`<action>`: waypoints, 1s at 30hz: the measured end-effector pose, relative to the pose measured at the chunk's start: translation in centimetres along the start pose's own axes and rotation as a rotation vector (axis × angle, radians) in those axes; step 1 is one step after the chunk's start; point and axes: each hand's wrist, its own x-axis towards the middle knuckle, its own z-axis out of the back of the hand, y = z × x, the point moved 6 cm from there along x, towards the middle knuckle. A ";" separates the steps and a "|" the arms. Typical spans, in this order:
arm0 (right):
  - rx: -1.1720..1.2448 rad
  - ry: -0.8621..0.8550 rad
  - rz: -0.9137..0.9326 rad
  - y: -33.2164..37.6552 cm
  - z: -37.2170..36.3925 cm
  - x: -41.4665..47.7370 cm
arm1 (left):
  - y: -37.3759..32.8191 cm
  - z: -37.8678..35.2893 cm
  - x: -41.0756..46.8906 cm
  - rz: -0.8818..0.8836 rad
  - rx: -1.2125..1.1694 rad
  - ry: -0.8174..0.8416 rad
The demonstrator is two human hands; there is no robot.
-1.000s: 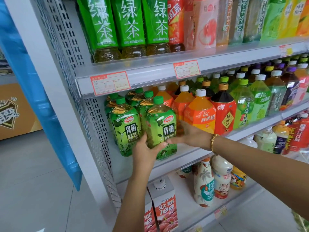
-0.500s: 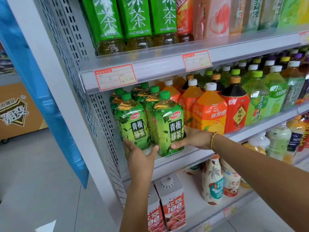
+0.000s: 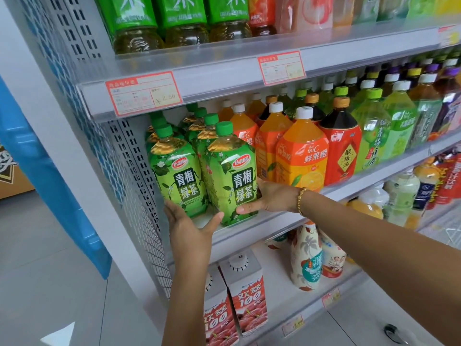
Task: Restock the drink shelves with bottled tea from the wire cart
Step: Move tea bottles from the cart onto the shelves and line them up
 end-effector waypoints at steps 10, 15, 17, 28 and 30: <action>0.129 -0.039 -0.008 1.0 0.8 -0.9 | -1.3 0.5 -1.3 0.063 -0.024 0.084; 0.101 -0.207 -0.145 1.2 5.8 -5.8 | -6.7 0.9 -6.4 0.001 -0.154 0.117; 0.086 -0.212 -0.197 0.9 8.5 -9.8 | -9.9 -0.1 -8.5 -0.029 -0.187 0.248; 0.133 -0.378 -1.053 -13.7 16.6 -41.5 | -25.2 -9.9 -23.4 -0.095 -0.183 1.163; 0.163 -0.283 -1.169 -16.5 15.5 -45.5 | -25.8 -12.5 -25.6 -0.164 -0.051 1.224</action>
